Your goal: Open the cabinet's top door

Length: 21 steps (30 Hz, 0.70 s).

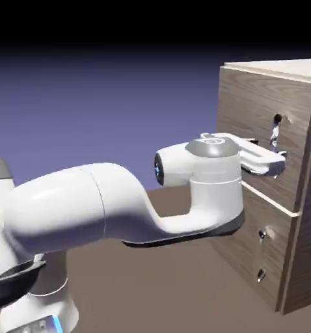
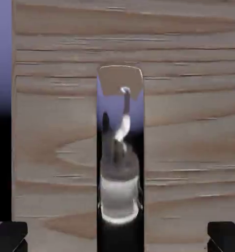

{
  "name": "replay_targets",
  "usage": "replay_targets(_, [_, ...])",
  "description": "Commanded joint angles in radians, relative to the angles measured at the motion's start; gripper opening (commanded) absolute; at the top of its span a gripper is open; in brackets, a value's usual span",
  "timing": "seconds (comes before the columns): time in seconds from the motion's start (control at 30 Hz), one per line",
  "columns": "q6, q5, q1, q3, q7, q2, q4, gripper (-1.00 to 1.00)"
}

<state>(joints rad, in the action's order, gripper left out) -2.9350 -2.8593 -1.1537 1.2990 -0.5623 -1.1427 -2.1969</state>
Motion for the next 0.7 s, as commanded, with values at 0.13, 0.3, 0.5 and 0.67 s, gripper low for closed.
replay_targets(0.13, [0.065,-0.008,0.088,-0.051,0.066,0.036,-0.083,-1.0])
replay_targets(0.3, [0.133,-0.038,0.239,-0.155,0.238,0.139,-0.184,-1.0])
replay_targets(0.5, [0.2,-0.019,0.456,-0.334,0.405,0.249,-0.298,-1.0])
replay_targets(0.67, [0.305,0.155,0.635,-0.506,0.344,0.224,-0.442,-1.0])
